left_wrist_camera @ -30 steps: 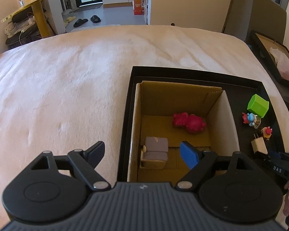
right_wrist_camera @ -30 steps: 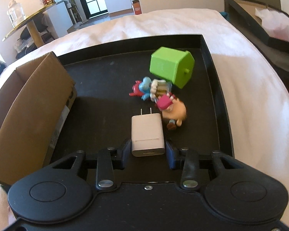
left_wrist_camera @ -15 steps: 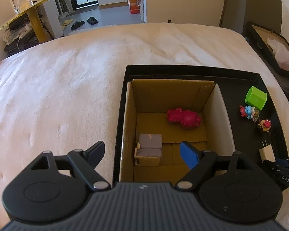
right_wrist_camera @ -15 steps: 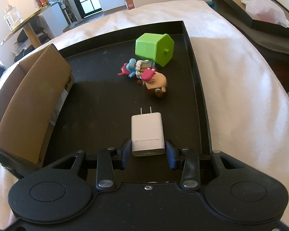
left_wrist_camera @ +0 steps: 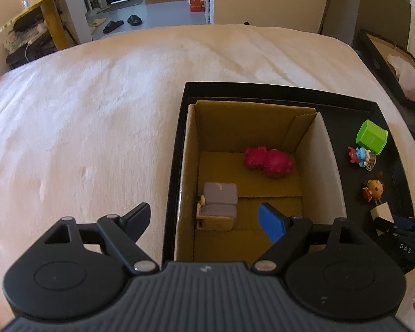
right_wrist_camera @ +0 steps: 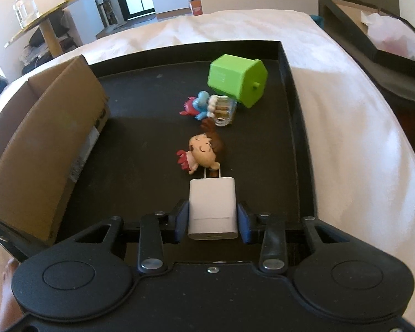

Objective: Organize rigid objects
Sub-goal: 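Lift the white charger toward the box with the right gripper while the left gripper clamps the box wall, then lower the charger into the box and open the right gripper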

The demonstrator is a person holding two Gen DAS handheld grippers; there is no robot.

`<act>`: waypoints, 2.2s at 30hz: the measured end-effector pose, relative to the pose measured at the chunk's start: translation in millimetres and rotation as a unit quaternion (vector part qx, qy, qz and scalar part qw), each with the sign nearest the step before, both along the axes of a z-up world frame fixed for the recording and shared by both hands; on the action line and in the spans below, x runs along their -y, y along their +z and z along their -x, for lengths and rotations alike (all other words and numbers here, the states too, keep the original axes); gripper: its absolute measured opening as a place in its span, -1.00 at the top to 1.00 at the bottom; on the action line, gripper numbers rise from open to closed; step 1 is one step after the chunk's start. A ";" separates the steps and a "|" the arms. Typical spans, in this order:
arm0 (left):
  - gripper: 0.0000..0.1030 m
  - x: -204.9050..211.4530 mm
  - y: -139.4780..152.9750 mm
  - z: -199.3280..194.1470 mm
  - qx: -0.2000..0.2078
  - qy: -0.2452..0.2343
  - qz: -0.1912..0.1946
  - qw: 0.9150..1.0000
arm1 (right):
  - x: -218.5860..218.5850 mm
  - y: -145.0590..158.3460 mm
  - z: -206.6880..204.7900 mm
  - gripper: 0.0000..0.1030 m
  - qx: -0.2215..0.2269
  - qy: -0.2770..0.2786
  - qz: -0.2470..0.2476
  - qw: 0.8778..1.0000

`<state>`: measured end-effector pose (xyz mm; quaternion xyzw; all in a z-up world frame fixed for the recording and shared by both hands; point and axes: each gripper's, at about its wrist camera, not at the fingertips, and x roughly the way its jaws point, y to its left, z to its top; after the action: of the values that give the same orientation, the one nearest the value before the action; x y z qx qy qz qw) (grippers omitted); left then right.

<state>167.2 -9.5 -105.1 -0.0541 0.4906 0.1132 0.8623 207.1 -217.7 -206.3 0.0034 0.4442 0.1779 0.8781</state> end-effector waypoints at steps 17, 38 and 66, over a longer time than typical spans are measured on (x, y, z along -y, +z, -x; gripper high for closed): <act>-0.60 -21.4 -10.1 14.0 0.020 0.024 0.027 0.999 | -48.5 67.2 0.8 0.30 0.059 0.031 -0.008 0.998; 0.67 -32.1 -34.8 25.1 0.042 -0.008 0.050 0.998 | -143.0 111.0 -4.8 0.30 0.107 0.102 -0.020 0.989; 0.73 -52.3 -39.4 22.9 0.040 0.032 0.122 0.991 | -193.5 103.9 -9.6 0.24 0.069 0.136 -0.039 0.988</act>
<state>144.2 42.9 -144.5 -0.1792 0.4636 0.0781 0.8642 216.7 -24.2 -102.5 -0.0350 0.3719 0.3123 0.8735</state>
